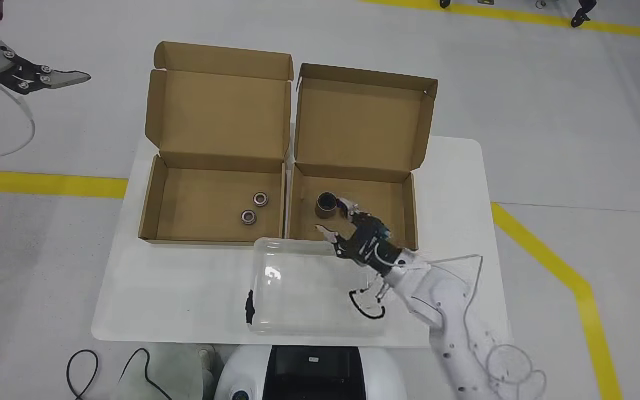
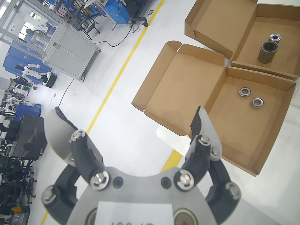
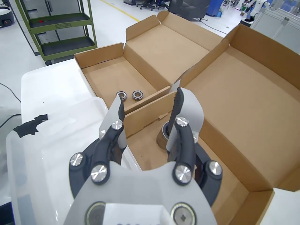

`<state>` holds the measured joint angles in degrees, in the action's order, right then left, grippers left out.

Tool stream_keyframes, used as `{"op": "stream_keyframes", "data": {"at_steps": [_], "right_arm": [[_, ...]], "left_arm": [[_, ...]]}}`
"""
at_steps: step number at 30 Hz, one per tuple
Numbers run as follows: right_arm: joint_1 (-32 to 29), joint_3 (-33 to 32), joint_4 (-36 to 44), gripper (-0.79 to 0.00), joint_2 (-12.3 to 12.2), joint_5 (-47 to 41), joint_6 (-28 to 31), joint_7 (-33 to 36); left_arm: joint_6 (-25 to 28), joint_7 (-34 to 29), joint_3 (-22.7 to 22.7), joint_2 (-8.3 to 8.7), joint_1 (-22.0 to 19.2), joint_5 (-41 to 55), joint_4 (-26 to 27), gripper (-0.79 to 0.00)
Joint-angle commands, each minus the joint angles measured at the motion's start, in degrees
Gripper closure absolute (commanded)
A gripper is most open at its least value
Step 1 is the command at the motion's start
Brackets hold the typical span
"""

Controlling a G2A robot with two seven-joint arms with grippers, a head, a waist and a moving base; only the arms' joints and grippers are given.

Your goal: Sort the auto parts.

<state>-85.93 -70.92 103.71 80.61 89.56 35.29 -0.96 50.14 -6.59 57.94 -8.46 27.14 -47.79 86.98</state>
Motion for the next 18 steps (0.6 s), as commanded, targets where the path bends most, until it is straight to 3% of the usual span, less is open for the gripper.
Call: {"op": "stream_keyframes", "data": {"at_steps": [1,10,13,18], "right_arm": [[-1.5,-1.3,1.1,-0.379,-0.3,0.2,-0.6,-0.7],[-9.5,-8.1,7.8,-0.391,-1.9,0.3,-3.1,-2.6],[-12.5,-10.6,9.9,-0.428,-2.3,-0.2,-4.2,-4.0],[-16.4,-14.1,11.9,-0.748,-2.9,-1.6,-5.3,-6.1]], "left_arm": [[0.0,0.0,0.0,0.00,0.0,0.0,0.0,-0.785],[0.0,0.0,0.0,0.00,0.0,0.0,0.0,-0.785],[0.0,0.0,0.0,0.00,0.0,0.0,0.0,-0.785],[0.0,0.0,0.0,0.00,0.0,0.0,0.0,-0.785]]}}
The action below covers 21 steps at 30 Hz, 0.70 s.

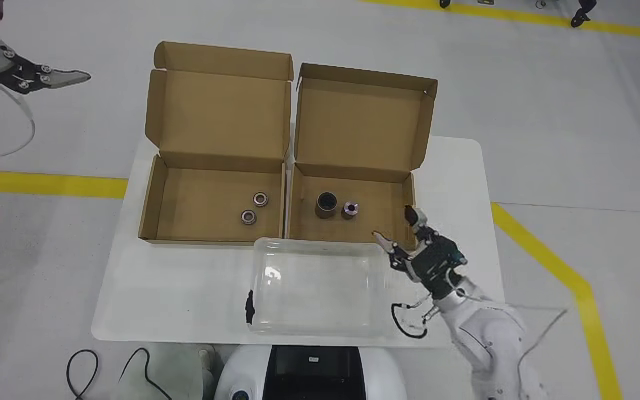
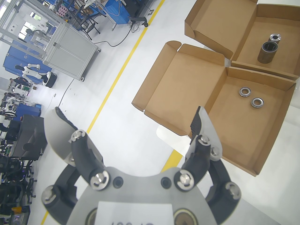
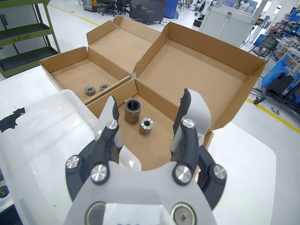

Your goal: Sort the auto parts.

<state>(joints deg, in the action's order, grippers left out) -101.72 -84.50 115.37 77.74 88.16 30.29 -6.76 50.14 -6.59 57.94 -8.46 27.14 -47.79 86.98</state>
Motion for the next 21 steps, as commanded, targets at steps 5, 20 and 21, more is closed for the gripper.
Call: {"op": "stream_keyframes", "data": {"at_steps": [5,20,21], "right_arm": [[-4.1,-3.8,1.2,-0.785,-0.5,-1.8,-2.2,-3.0],[-17.4,-11.2,6.1,-0.785,-1.3,-3.6,-8.2,-13.7],[-18.3,-11.5,6.7,-0.785,-1.3,-3.5,-8.7,-14.2]], "left_arm": [[0.0,0.0,0.0,0.00,0.0,0.0,0.0,-0.785],[0.0,0.0,0.0,0.00,0.0,0.0,0.0,-0.785],[0.0,0.0,0.0,0.00,0.0,0.0,0.0,-0.785]]}}
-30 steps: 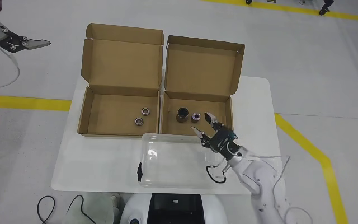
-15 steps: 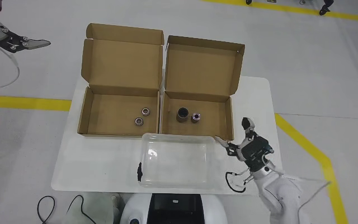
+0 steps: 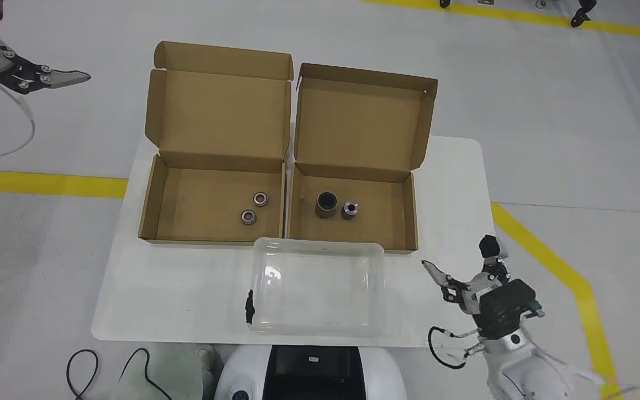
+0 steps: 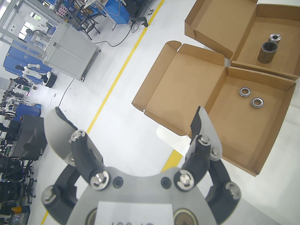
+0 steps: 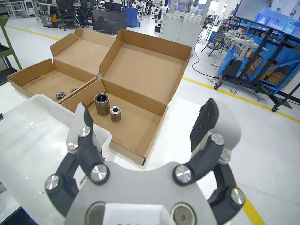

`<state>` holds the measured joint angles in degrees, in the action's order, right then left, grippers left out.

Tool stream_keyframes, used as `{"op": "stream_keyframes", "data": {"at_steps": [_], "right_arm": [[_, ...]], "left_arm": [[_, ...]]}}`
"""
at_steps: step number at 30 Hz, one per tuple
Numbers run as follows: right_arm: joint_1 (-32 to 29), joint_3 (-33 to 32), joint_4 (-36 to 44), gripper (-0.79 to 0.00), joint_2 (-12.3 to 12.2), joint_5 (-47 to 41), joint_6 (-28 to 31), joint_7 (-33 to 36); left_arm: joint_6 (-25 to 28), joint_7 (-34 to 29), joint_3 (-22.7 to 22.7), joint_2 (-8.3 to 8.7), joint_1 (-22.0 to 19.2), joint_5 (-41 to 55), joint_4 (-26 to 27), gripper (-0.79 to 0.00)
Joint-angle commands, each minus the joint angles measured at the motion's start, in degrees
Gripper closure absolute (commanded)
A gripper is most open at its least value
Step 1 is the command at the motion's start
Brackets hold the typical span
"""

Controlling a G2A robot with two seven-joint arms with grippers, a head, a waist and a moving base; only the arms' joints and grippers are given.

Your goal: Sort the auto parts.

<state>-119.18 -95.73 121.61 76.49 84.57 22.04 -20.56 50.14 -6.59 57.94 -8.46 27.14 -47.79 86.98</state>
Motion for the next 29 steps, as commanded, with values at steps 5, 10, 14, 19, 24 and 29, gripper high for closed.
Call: {"op": "stream_keyframes", "data": {"at_steps": [5,10,14,19,24,29], "right_arm": [[-4.3,-1.3,3.6,-0.785,-0.1,0.2,-2.6,-0.7],[-5.4,-2.1,5.8,-0.785,-0.2,0.5,-3.6,-0.3],[-5.6,-2.0,6.3,-0.785,-0.2,0.6,-4.3,-0.1],[-5.6,-1.9,6.3,-0.785,-0.2,0.6,-4.4,-0.1],[-5.6,-1.9,6.3,-0.785,-0.2,0.6,-4.4,-0.1],[-5.6,-1.9,6.3,-0.785,-0.2,0.6,-4.4,-0.1]], "left_arm": [[0.0,0.0,0.0,0.00,0.0,0.0,0.0,-0.785],[0.0,0.0,0.0,0.00,0.0,0.0,0.0,-0.785],[0.0,0.0,0.0,0.00,0.0,0.0,0.0,-0.784],[0.0,0.0,0.0,0.00,0.0,0.0,0.0,-0.784],[0.0,0.0,0.0,0.00,0.0,0.0,0.0,-0.784],[0.0,0.0,0.0,0.00,0.0,0.0,0.0,-0.785]]}}
